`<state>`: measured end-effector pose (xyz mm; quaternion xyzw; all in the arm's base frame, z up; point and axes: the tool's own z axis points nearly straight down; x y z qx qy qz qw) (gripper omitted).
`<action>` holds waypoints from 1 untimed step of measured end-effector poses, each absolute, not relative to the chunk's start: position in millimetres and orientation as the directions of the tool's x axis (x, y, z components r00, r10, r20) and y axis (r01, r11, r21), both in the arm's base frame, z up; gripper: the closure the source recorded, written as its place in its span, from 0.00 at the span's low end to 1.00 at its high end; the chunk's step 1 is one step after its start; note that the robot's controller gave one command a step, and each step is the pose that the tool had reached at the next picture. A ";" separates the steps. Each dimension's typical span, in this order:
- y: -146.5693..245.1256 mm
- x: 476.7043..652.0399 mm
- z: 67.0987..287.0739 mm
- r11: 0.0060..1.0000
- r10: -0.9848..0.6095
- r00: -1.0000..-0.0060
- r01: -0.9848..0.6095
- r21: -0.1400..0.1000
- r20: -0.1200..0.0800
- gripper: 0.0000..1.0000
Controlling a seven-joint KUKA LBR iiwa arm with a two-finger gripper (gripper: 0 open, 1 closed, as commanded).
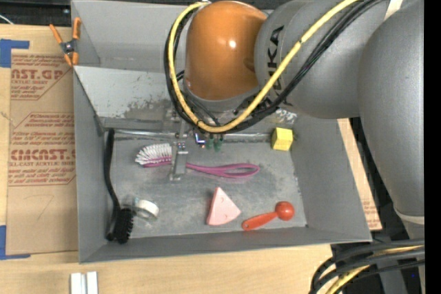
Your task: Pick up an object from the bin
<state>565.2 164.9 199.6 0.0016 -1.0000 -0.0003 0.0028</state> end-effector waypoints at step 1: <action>163.4 566.7 204.4 1.000 0.000 -1.000 0.000 0.002 -0.002 0.00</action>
Offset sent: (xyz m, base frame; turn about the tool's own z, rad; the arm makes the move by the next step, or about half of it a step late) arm 0.0247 -0.0287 -0.1296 -0.0644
